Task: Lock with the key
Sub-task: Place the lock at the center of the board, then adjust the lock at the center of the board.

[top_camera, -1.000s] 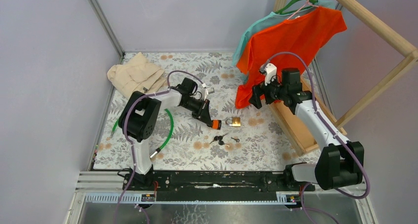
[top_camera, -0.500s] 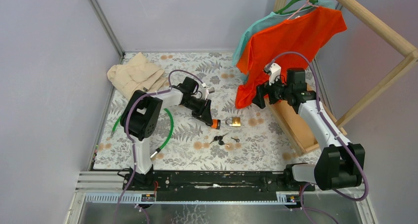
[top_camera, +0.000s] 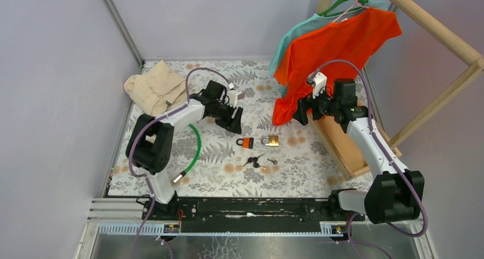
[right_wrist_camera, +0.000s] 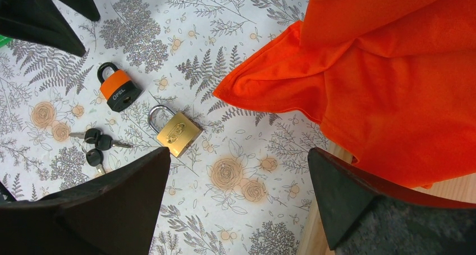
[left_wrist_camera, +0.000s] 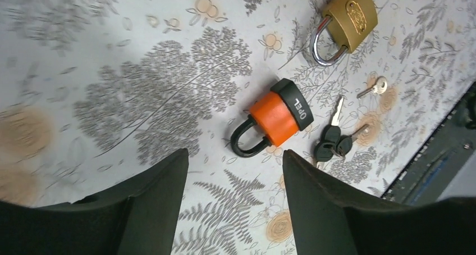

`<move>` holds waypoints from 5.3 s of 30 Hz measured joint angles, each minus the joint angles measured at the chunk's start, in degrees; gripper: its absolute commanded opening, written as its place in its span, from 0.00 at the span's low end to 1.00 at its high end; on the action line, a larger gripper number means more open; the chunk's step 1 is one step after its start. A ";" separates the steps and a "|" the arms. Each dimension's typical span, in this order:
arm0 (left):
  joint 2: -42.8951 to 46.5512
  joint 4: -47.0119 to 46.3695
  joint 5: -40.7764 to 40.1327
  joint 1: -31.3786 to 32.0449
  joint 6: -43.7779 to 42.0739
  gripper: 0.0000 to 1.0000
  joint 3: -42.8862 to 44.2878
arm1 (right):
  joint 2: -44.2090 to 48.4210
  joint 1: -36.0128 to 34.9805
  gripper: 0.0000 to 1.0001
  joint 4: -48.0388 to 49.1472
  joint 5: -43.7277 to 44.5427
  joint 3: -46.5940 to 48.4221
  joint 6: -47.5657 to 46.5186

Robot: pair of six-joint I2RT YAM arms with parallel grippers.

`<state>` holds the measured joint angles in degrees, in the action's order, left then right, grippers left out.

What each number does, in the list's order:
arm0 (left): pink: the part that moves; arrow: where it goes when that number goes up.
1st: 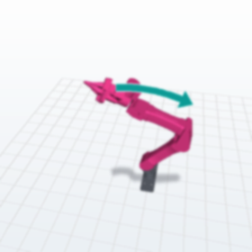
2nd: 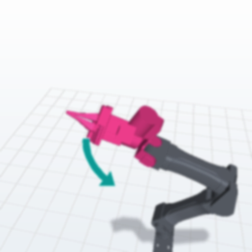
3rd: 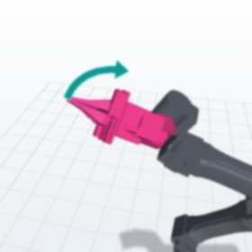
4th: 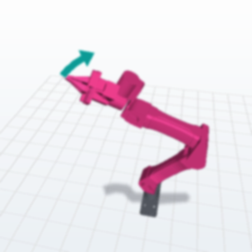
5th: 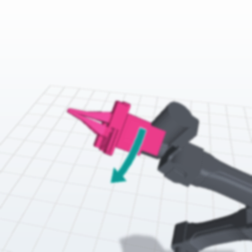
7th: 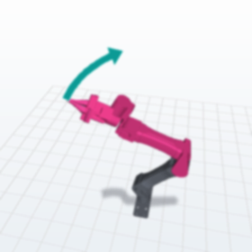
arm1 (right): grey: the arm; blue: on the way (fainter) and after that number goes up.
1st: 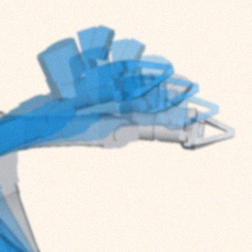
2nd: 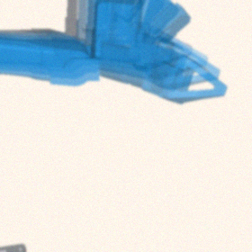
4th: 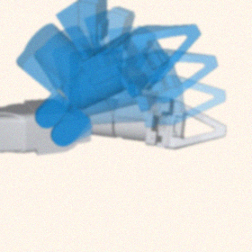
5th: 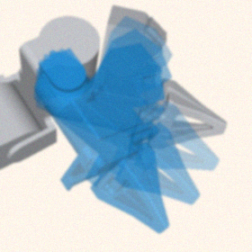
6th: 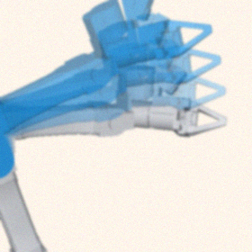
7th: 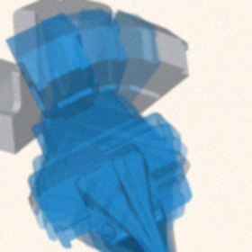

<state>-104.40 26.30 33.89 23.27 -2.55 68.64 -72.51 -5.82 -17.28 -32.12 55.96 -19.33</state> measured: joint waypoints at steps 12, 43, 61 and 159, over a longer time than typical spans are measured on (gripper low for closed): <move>18.95 7.41 -17.68 0.00 -18.03 0.78 -4.92 | 0.20 0.07 0.99 -0.02 0.00 -0.02 -0.22; 19.69 19.15 -29.14 0.26 -28.74 0.33 -23.39 | 0.35 0.22 0.99 -0.04 -2.64 -0.02 -0.39; 24.81 20.13 -29.81 16.26 -34.07 0.18 -26.53 | 0.13 0.26 0.99 -0.09 -3.63 -0.02 -0.48; 11.17 12.00 -23.08 14.16 -26.86 0.21 -16.68 | -4.92 0.33 0.99 -0.20 -8.33 -1.18 -0.44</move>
<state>-93.23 38.30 10.81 37.43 -29.41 51.96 -77.43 -5.50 -17.47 -40.45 54.78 -19.77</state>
